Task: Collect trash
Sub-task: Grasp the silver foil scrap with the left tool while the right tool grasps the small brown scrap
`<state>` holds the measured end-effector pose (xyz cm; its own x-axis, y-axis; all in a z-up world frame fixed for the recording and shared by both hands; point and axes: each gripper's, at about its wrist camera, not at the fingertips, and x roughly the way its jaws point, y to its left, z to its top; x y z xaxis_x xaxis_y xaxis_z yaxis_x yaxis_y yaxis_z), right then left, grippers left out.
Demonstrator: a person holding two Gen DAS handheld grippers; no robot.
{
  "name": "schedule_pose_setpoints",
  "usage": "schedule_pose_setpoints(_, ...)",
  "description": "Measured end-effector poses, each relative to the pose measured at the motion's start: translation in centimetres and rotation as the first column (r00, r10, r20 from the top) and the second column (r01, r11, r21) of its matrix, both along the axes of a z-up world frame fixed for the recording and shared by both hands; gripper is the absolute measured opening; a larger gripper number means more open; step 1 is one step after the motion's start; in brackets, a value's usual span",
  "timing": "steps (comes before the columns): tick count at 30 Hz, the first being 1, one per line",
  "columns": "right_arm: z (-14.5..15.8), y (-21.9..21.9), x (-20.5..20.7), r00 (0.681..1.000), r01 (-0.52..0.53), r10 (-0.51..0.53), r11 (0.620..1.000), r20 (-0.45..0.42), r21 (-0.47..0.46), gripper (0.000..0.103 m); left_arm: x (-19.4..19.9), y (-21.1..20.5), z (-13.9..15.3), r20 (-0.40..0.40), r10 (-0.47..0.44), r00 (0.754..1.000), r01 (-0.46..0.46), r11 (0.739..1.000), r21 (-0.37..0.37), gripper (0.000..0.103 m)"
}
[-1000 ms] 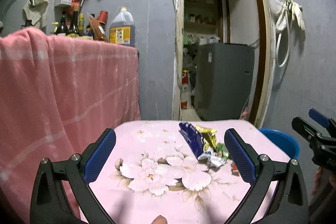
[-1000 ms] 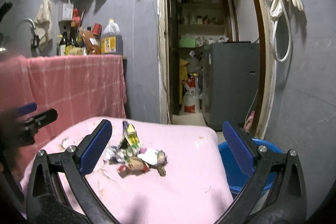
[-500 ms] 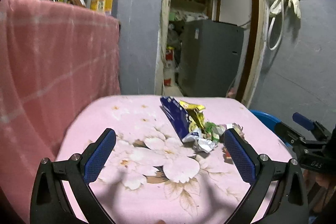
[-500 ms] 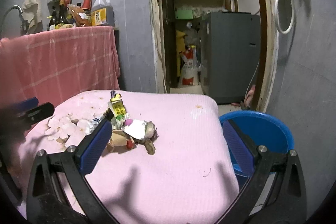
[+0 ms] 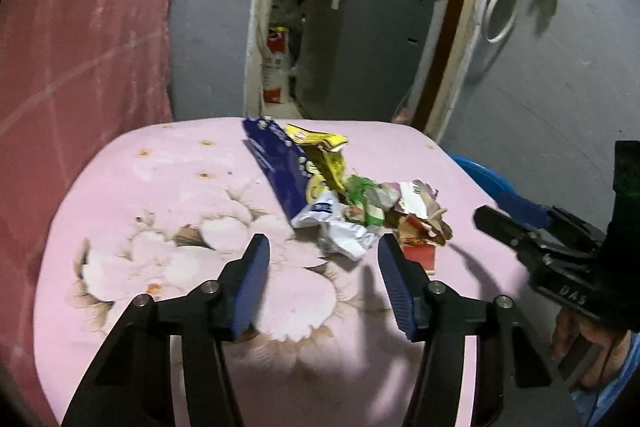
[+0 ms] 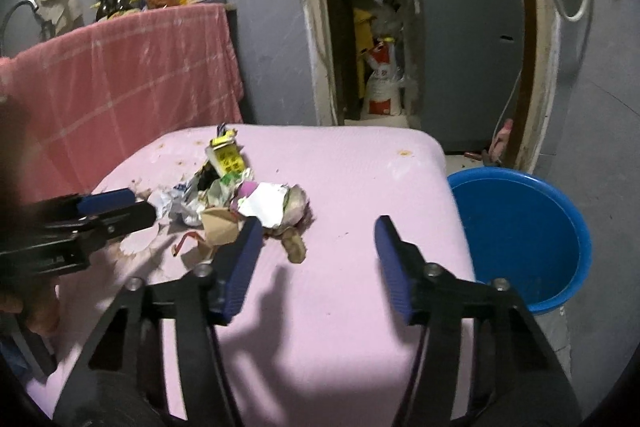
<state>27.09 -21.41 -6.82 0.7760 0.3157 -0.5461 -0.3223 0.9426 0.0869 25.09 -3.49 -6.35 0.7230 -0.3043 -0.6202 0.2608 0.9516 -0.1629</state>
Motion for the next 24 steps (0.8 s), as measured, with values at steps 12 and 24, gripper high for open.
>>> schedule_pose_setpoints(12, -1.9, 1.7, 2.4, 0.991, -0.037, 0.030, 0.998, -0.132, -0.053, 0.034, 2.3, 0.1, -0.4, -0.097, -0.014, 0.995, 0.007, 0.997, -0.071, 0.022)
schedule_pose_setpoints(24, -2.2, 1.5, 2.6, 0.987, -0.045, 0.041, 0.999, -0.157, -0.022, 0.009, 2.3, 0.4, -0.4, -0.128, -0.010, 0.992, -0.004, 0.994, -0.106, 0.011)
